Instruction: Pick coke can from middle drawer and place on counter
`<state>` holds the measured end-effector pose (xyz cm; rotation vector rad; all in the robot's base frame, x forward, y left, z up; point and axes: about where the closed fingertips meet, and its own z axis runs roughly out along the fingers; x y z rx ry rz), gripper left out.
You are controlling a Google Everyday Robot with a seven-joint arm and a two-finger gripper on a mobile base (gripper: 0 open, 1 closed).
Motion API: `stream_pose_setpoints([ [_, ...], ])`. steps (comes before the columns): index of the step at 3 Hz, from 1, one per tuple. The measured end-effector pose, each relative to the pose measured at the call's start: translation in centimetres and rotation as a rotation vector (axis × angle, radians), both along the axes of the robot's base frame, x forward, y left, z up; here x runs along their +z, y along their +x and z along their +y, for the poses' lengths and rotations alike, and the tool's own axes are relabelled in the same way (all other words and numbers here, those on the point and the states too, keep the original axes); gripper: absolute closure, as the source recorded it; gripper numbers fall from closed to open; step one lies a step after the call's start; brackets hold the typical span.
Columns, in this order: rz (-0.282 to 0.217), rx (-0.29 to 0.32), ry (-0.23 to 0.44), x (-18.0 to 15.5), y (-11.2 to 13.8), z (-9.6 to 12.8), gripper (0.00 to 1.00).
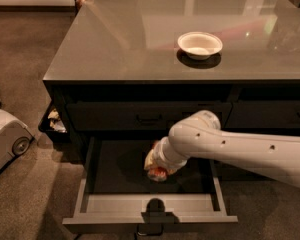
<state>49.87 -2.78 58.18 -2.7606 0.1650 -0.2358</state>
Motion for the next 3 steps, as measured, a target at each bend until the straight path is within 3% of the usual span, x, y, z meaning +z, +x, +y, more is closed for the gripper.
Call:
stream_pose_setpoints([
  [2, -0.219, 0.161, -0.058, 12.8, 1.3, 0.3, 1.0],
  [3, -0.301, 0.254, -0.097, 17.5, 2.4, 0.1, 1.0],
])
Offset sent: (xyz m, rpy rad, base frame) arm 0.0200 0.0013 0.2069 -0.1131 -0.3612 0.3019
